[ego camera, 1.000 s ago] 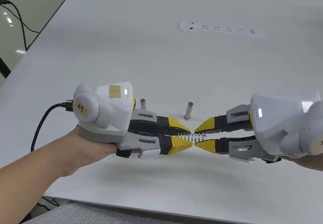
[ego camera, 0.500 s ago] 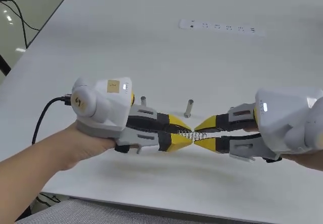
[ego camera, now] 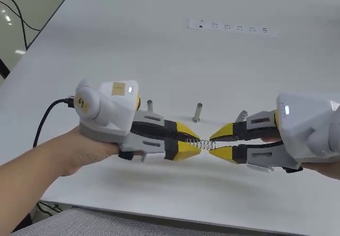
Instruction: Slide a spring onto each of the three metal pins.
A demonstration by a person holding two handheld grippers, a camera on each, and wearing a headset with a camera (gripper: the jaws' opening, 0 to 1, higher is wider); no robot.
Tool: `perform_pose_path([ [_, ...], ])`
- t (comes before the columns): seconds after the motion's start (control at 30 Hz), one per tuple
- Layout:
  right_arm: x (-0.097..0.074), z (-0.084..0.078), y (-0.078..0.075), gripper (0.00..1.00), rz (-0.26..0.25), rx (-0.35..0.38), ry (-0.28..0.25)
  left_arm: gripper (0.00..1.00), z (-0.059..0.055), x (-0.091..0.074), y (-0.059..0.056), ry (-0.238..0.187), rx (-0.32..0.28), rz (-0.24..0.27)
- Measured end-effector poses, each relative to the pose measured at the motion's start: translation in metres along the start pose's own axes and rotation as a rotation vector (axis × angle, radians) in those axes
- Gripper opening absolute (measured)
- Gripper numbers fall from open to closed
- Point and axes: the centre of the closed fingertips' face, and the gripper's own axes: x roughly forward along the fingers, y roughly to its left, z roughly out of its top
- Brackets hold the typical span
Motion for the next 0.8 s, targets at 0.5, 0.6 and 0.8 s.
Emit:
perform_pose_path([
  [0.5, -0.002, 0.005, -0.003, 0.12, -0.011, -0.071, 0.013, 0.08, -0.003, 0.000, 0.002, 0.015, -0.001, 0.011],
  [0.6, -0.005, 0.010, -0.005, 0.12, -0.013, -0.100, 0.015, 0.08, -0.003, 0.000, 0.002, 0.015, 0.000, 0.015],
  [0.8, -0.007, 0.021, -0.004, 0.12, -0.009, -0.145, 0.012, 0.08, -0.006, 0.001, 0.002, 0.028, 0.007, 0.021],
])
